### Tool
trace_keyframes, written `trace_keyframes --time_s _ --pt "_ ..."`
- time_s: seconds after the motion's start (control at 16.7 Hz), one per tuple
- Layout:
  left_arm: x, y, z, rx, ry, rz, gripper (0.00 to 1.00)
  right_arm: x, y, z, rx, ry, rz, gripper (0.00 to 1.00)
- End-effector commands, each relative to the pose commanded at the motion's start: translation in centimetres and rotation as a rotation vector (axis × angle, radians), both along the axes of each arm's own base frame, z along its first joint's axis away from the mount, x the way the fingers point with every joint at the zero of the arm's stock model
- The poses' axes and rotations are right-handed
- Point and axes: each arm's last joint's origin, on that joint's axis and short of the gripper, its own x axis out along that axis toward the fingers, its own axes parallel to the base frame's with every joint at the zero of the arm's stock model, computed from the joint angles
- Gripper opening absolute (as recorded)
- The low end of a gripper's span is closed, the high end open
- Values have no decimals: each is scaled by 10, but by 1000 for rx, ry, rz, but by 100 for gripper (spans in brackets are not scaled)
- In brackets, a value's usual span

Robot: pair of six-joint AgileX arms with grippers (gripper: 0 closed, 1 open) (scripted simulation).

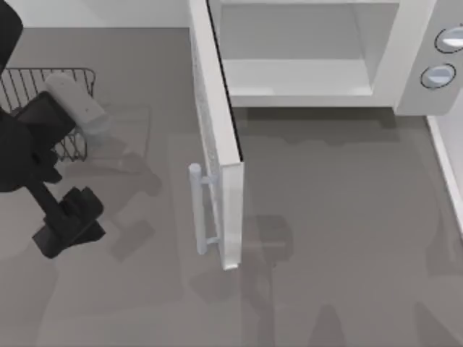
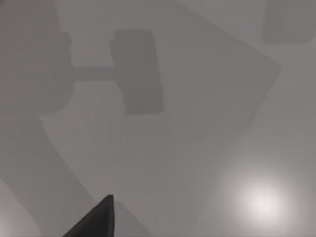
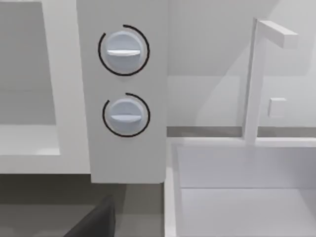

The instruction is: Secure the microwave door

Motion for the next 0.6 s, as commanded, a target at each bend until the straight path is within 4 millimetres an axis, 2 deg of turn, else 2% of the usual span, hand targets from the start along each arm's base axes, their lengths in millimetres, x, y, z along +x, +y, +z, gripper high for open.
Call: trace_keyframes --time_s 0.3,0.6 --pt "54 -38 46 -45 50 -251 100 0 0 0 0 0 0 100" --pt "80 -63 89 -121 -81 -428 100 0 0 0 0 0 0 100"
